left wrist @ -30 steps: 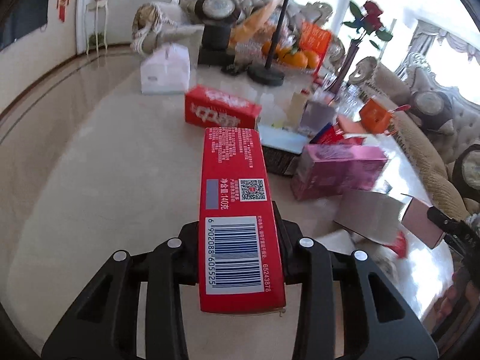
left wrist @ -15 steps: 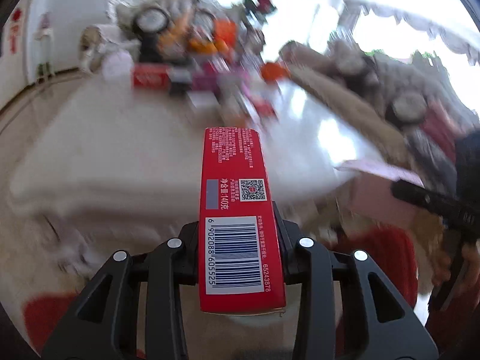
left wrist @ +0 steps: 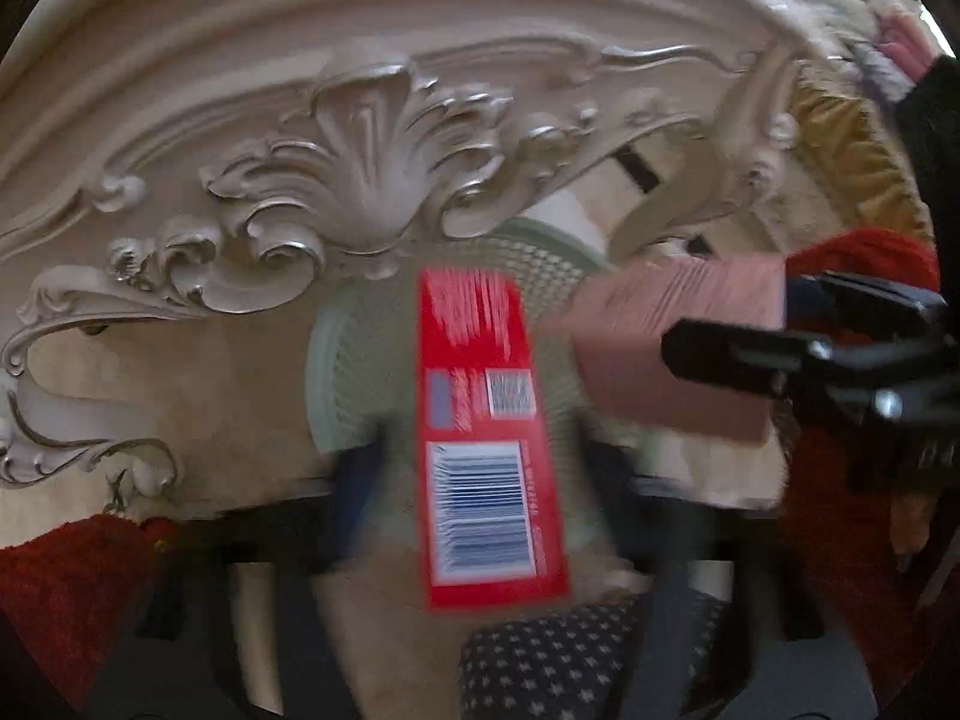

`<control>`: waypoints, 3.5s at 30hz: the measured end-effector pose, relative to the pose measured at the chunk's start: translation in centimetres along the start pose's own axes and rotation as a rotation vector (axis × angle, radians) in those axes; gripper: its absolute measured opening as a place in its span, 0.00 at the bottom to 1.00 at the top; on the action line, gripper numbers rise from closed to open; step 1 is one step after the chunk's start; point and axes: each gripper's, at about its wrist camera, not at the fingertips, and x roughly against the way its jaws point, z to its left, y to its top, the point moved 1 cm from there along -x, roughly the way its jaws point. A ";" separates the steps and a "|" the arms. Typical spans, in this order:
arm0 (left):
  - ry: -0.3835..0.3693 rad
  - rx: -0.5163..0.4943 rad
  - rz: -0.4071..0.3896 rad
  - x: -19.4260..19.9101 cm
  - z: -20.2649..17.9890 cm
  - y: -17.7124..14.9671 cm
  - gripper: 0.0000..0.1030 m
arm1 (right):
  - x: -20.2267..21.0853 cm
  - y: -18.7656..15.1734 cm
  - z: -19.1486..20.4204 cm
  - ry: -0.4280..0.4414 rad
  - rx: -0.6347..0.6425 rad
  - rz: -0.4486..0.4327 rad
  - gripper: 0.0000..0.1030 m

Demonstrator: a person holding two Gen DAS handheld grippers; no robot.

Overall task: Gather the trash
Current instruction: 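Drop the red box and pink box into the wastebasket, opening both tools, then grasp the orange-filled wrapper with the left tool while the right tool grasps the red bag, then release the wrapper and red bag into the wastebasket from both tools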

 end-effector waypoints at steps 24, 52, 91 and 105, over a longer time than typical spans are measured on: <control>0.001 0.180 -0.158 8.2 3.1 -3.0 0.73 | 9.8 0.0 0.6 0.022 0.075 -0.356 0.68; 0.223 0.284 -0.391 10.8 4.3 16.9 0.73 | 1.0 26.0 7.1 -0.090 0.613 -0.161 0.62; -0.078 -0.074 -0.198 10.4 -1.2 -1.0 0.41 | 7.6 -0.1 2.0 0.113 0.112 -0.159 0.44; -0.014 -0.046 -0.079 2.0 -0.8 0.8 0.69 | 0.7 -0.6 -0.4 -0.088 0.072 -0.095 0.73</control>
